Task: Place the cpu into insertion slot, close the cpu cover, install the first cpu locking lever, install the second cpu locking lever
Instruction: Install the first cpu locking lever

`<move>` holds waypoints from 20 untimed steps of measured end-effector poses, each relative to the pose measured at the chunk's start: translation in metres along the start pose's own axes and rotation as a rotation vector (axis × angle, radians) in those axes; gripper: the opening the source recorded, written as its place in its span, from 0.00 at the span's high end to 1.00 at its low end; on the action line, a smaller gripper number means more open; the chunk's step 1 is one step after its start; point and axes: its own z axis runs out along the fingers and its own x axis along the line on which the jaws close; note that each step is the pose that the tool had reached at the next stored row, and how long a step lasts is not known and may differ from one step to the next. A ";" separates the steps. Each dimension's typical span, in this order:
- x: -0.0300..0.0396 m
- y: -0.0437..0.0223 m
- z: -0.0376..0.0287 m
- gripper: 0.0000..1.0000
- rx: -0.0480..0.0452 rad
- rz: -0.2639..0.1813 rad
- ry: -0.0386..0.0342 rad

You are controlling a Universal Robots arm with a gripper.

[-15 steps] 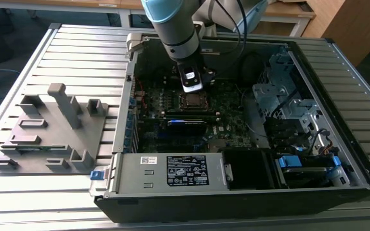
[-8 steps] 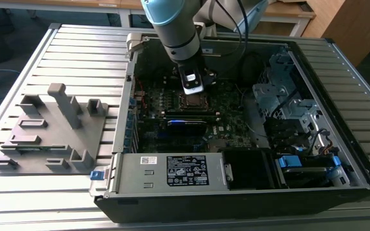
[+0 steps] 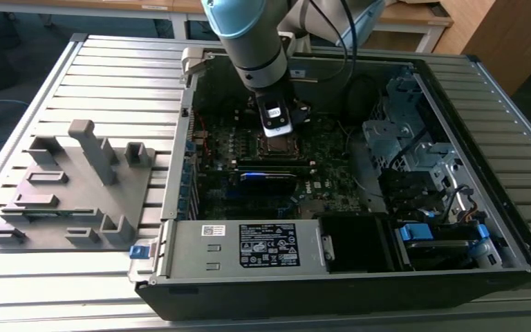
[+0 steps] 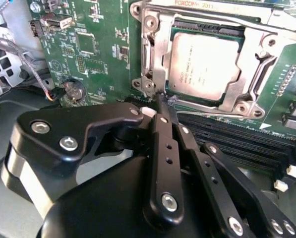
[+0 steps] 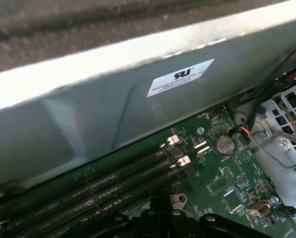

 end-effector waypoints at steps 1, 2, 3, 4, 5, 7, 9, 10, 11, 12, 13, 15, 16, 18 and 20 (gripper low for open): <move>-0.0003 0.0005 -0.0013 0.90 -0.0001 0.000 0.0001; -0.0007 0.0011 -0.0029 0.90 -0.0003 0.000 0.0001; -0.0011 0.0017 -0.0044 0.90 -0.0006 0.000 0.0001; -0.0014 0.0022 -0.0057 0.90 -0.0007 0.000 0.0002; -0.0016 0.0025 -0.0065 0.90 -0.0007 0.000 0.0003; -0.0013 0.0024 -0.0067 0.90 -0.0015 0.000 0.0004; 0.0003 0.0019 -0.0075 0.90 -0.0017 0.001 0.0007; 0.0014 0.0016 -0.0078 0.90 -0.0020 0.001 0.0008; 0.0025 0.0015 -0.0082 0.90 -0.0022 0.001 0.0010; 0.0038 0.0014 -0.0085 0.90 -0.0026 0.001 0.0010; 0.0051 0.0013 -0.0088 0.90 -0.0028 0.001 0.0010; 0.0078 0.0015 -0.0095 0.90 -0.0026 0.001 0.0011; 0.0090 0.0015 -0.0097 0.90 -0.0027 0.001 0.0011; 0.0112 0.0016 -0.0101 0.90 -0.0029 0.002 0.0011; 0.0132 0.0018 -0.0104 0.90 -0.0030 0.002 0.0011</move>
